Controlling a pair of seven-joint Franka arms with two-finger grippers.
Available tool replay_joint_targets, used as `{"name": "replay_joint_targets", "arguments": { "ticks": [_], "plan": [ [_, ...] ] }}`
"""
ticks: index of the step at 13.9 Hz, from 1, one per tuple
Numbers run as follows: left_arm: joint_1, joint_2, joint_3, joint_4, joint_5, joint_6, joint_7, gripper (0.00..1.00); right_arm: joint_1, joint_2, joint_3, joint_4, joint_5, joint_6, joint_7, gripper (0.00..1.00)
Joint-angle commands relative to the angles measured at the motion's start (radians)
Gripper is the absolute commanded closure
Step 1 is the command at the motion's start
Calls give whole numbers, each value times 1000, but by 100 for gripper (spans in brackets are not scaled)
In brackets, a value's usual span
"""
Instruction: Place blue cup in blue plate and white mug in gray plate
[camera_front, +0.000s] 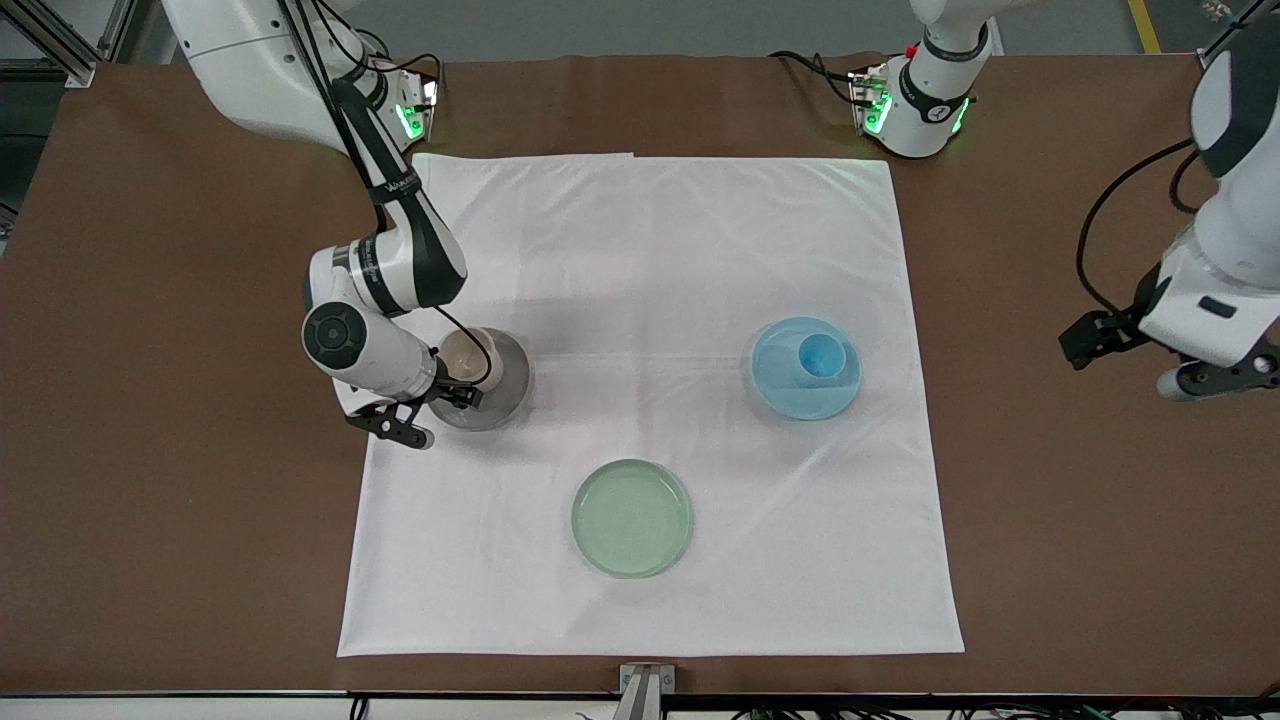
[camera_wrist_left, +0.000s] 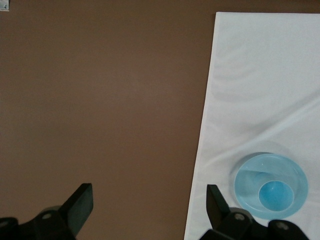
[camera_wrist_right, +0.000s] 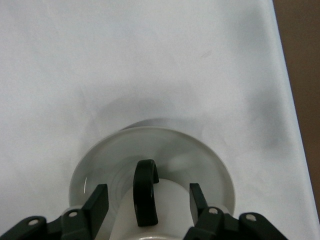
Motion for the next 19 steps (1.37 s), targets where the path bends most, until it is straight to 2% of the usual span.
{"name": "replay_joint_targets", "arguments": {
  "ticks": [1, 2, 3, 5, 7, 9, 12, 14, 19],
  "plan": [
    [-27, -90, 58, 6, -81, -46, 64, 0, -45, -26, -4, 36, -18, -39, -58, 0],
    [-122, -122, 154, -6, -109, -75, 67, 0, -75, -29, -4, 68, -18, -89, -107, 0],
    [-168, -145, 222, -7, -136, -115, 91, 0, -110, -31, -4, 107, -18, -153, -169, 0],
    [-228, -185, 318, -11, -192, -185, 176, 0, -190, -51, -5, 204, -22, -285, -273, 0],
    [-279, -199, 383, -20, -203, -204, 188, 0, -253, -77, -8, 304, -95, -429, -382, 0],
    [-279, -214, 385, -57, -206, -194, 188, 0, -314, -92, -8, 388, -155, -541, -498, 0],
    [-279, -222, 380, -60, -207, -186, 188, 0, -374, -101, -10, 496, -162, -664, -573, 0],
    [-282, -225, 379, -60, -209, -174, 188, 0, -388, -103, -12, 537, -157, -715, -580, 0],
    [-284, -227, 379, -68, -264, -170, 173, 0, -405, -103, -10, 597, -148, -740, -568, 0]
  ]
}}
